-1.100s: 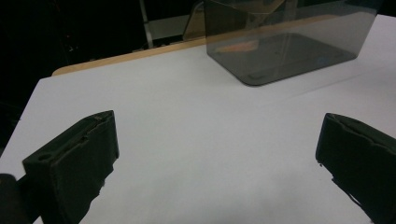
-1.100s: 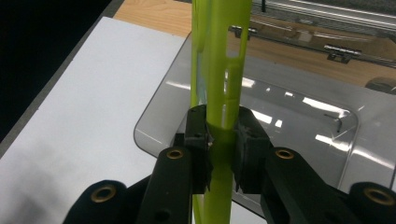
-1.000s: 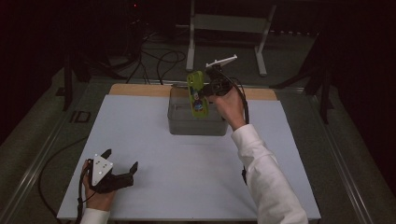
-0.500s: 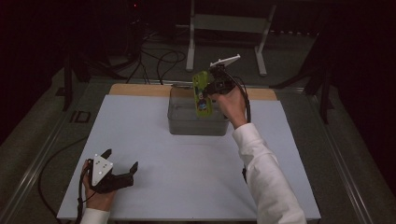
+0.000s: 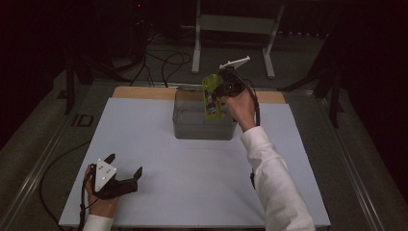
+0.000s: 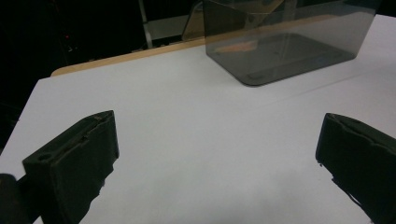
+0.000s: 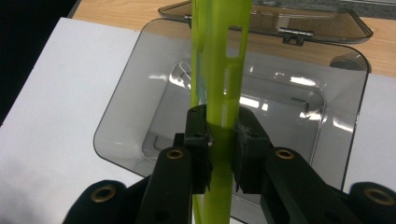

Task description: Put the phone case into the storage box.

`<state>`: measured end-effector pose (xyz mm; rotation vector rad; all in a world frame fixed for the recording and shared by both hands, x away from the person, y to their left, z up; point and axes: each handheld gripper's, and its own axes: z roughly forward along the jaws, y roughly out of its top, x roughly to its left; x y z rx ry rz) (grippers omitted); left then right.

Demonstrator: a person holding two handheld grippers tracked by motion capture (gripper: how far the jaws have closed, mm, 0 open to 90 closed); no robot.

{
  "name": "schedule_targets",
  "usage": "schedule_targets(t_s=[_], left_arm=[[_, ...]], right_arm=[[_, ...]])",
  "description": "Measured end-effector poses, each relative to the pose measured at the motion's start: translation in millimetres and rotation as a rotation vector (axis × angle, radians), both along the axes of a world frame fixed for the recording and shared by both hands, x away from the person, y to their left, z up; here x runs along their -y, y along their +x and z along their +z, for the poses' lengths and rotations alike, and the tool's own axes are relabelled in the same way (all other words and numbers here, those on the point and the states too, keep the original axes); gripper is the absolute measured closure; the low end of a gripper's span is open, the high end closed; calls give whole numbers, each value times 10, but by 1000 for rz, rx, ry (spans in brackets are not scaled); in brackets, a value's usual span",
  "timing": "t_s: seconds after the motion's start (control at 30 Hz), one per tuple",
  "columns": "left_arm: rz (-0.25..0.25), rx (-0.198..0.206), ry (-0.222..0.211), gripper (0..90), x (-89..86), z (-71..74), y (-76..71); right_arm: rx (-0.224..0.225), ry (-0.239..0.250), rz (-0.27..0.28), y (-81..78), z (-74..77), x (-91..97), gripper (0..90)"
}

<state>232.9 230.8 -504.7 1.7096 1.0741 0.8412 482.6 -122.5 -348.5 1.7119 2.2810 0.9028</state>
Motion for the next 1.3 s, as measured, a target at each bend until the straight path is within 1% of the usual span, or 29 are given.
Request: schedule_targets(t_s=[0.43, 0.73, 1.3], left_arm=[[-3, -1, 3, 0, 2, -2, 3], [-1, 1, 1, 0, 1, -1, 1], [1, 2, 1, 0, -2, 1, 0]], right_arm=[[-8, -12, -9, 20, -38, 48, 778], [-21, -9, -31, 34, -80, 110, 778], [-36, -19, -72, 72, -165, 238, 778]])
